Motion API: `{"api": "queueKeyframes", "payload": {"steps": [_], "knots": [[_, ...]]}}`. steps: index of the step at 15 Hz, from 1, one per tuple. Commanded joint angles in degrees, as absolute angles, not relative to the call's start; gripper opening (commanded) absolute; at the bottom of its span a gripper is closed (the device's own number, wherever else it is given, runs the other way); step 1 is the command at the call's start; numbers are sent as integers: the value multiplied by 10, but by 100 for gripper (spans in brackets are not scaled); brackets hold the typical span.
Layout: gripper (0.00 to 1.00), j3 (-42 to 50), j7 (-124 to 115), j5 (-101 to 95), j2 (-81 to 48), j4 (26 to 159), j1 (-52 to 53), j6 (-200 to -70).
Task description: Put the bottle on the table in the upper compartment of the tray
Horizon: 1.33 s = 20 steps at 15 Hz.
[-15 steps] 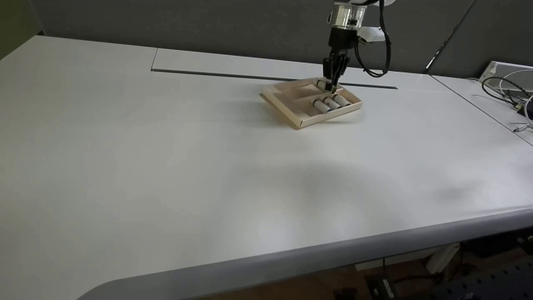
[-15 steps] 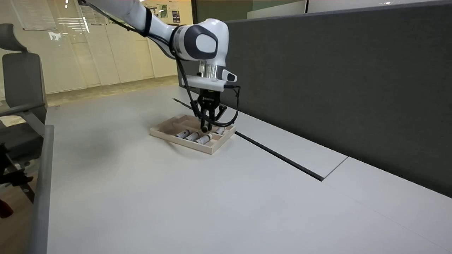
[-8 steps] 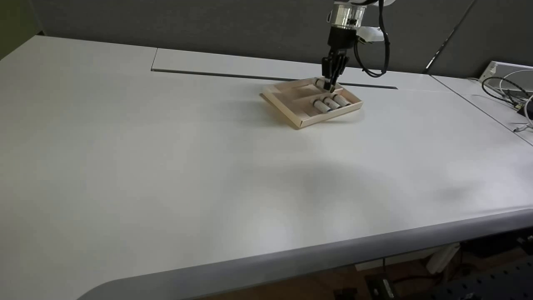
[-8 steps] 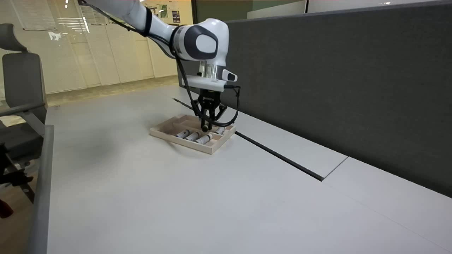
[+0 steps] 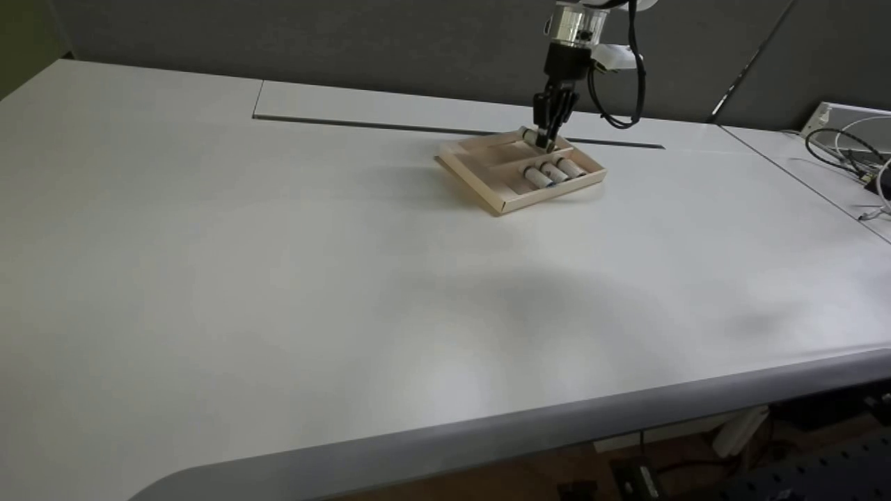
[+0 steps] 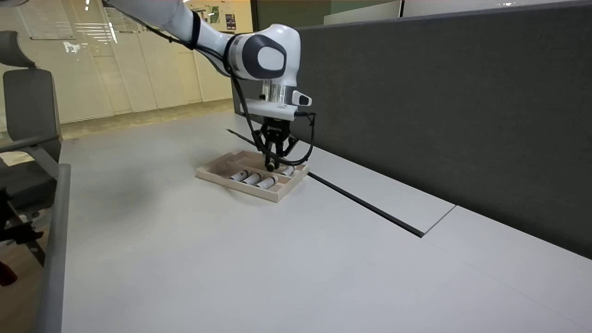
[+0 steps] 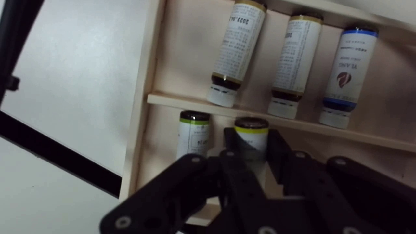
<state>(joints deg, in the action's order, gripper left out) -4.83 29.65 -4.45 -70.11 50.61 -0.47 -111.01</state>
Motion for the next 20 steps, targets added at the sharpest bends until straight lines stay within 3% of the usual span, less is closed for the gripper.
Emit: {"api": "queueKeyframes", "payload": {"steps": [1,3,4,5,12,20], "knots": [[7,-51,290,-40,-734,456,-6,-1097],[7,-51,291,-40,-741,449,-6,-1099],[52,-51,291,-40,-743,447,-6,-1098],[53,-51,296,-39,-741,452,-7,-1100],[98,-51,294,-39,-683,454,-16,-1118],[100,-47,296,-43,-639,450,-28,-1112]]}}
